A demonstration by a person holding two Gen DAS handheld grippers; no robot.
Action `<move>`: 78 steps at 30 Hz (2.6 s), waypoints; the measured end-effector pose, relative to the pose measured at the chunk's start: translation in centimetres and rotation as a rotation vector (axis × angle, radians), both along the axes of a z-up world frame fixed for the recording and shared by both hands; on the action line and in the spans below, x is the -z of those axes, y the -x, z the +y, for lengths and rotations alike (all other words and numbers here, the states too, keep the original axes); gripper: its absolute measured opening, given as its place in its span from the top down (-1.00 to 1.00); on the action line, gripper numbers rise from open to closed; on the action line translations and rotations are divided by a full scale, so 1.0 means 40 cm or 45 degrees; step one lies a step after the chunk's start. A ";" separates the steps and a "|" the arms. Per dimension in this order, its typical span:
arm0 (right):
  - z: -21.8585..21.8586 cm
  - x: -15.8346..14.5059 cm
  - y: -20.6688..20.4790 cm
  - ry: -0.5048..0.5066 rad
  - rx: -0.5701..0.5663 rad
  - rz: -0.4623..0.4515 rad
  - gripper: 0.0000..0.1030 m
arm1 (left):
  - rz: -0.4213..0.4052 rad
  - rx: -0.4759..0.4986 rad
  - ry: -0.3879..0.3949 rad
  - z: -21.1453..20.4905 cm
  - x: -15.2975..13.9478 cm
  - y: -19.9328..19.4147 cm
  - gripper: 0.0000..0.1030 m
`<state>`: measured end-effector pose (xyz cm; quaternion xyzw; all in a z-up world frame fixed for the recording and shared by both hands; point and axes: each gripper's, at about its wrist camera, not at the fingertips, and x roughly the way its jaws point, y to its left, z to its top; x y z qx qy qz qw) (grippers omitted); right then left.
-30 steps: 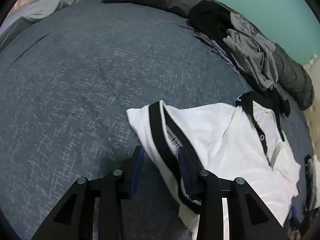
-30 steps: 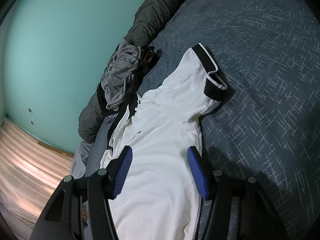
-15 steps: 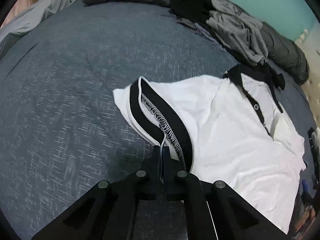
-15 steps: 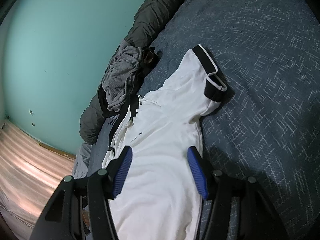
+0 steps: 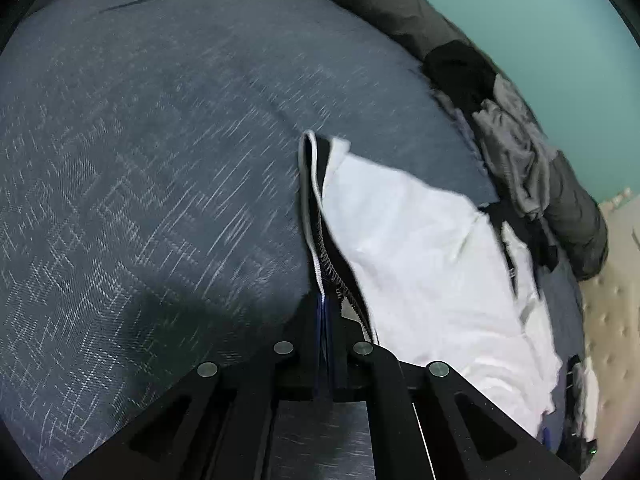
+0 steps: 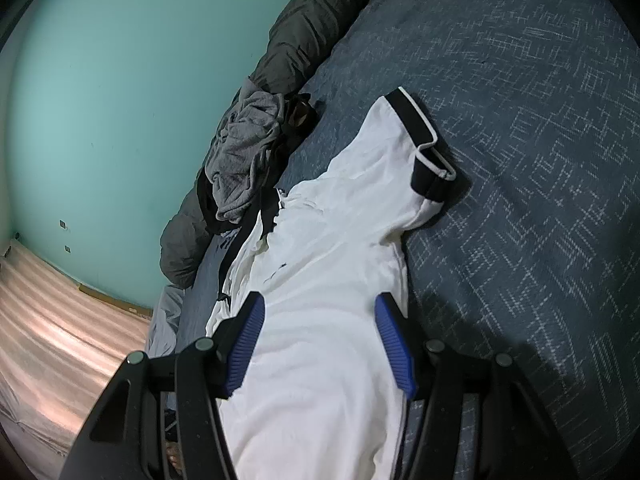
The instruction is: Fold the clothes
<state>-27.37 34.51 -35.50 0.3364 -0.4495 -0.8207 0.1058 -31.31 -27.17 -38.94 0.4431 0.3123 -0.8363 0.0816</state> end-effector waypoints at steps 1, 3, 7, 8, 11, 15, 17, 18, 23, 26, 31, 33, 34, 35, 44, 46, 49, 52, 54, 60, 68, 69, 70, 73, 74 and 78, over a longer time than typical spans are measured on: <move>0.001 0.000 0.000 0.000 0.001 0.001 -0.13 | 0.003 -0.002 -0.001 -0.001 0.001 -0.001 0.97; 0.003 -0.001 0.001 -0.001 0.004 0.002 -0.13 | 0.009 -0.006 -0.004 -0.004 0.002 -0.004 0.97; 0.004 0.005 0.002 0.005 0.007 -0.007 -0.13 | 0.020 -0.014 -0.009 -0.010 0.005 -0.009 0.97; 0.004 0.005 0.002 0.007 0.006 -0.008 -0.13 | 0.023 -0.017 -0.011 -0.011 0.006 -0.011 0.97; 0.002 0.001 0.000 0.003 0.002 -0.003 -0.13 | 0.032 -0.023 -0.015 -0.015 0.008 -0.015 0.97; 0.003 0.000 0.000 0.000 0.004 0.000 -0.13 | 0.041 -0.025 -0.028 -0.021 0.013 -0.016 0.97; 0.003 0.002 0.001 0.003 0.004 -0.004 -0.13 | 0.041 -0.012 -0.054 -0.023 0.021 -0.007 0.97; 0.003 0.003 0.002 0.004 0.004 -0.006 -0.13 | 0.041 -0.005 -0.066 -0.024 0.025 -0.003 0.97; 0.001 0.004 0.003 -0.002 0.002 -0.004 -0.13 | 0.040 0.023 -0.075 -0.035 0.014 0.005 0.92; 0.001 0.006 0.004 -0.002 0.003 -0.009 -0.13 | 0.049 -0.031 -0.054 -0.066 -0.007 0.001 0.81; -0.004 0.002 0.005 -0.012 -0.003 -0.003 -0.13 | 0.091 -0.083 -0.014 -0.114 -0.036 0.041 0.51; -0.005 0.003 0.005 -0.017 -0.004 -0.004 -0.13 | 0.100 -0.082 0.008 -0.126 -0.044 0.069 0.44; -0.005 0.003 0.005 -0.020 -0.004 -0.005 -0.13 | 0.099 -0.064 0.023 -0.126 -0.046 0.091 0.37; -0.005 0.004 0.005 -0.022 -0.004 -0.006 -0.13 | 0.090 -0.053 0.041 -0.126 -0.044 0.113 0.33; -0.008 0.012 0.009 -0.045 -0.014 -0.017 -0.14 | 0.119 -0.018 -0.003 -0.153 -0.018 0.213 0.30; -0.010 0.014 0.009 -0.050 -0.017 -0.020 -0.14 | 0.105 -0.012 0.004 -0.152 -0.014 0.214 0.70; -0.011 0.016 0.010 -0.052 -0.020 -0.025 -0.14 | 0.090 -0.028 0.091 -0.151 -0.033 0.206 0.95; -0.012 0.016 0.008 -0.054 -0.020 -0.025 -0.14 | 0.099 -0.057 0.180 -0.164 -0.064 0.187 0.95; -0.013 0.015 0.007 -0.055 -0.021 -0.023 -0.14 | 0.093 -0.083 0.181 -0.188 -0.071 0.180 0.95; -0.016 0.015 0.009 -0.062 -0.026 -0.023 -0.14 | 0.019 -0.096 0.233 -0.235 -0.077 0.222 0.95; -0.010 0.018 0.024 -0.085 -0.038 -0.036 -0.14 | -0.030 -0.052 0.248 -0.225 -0.028 0.241 0.95; -0.004 0.012 0.027 -0.095 -0.043 -0.032 -0.14 | -0.026 -0.046 0.244 -0.225 -0.025 0.240 0.95; 0.006 0.003 0.028 -0.114 -0.041 -0.024 -0.14 | -0.020 -0.042 0.236 -0.227 -0.022 0.239 0.95; 0.049 -0.040 0.031 -0.188 -0.012 0.017 -0.14 | -0.011 0.002 0.242 -0.230 -0.023 0.234 0.95; 0.067 -0.055 0.039 -0.224 0.004 0.026 -0.17 | -0.010 0.017 0.245 -0.231 -0.024 0.232 0.95; 0.125 -0.090 0.143 -0.371 0.015 -0.014 -0.32 | 0.000 0.066 0.256 -0.233 -0.031 0.225 0.95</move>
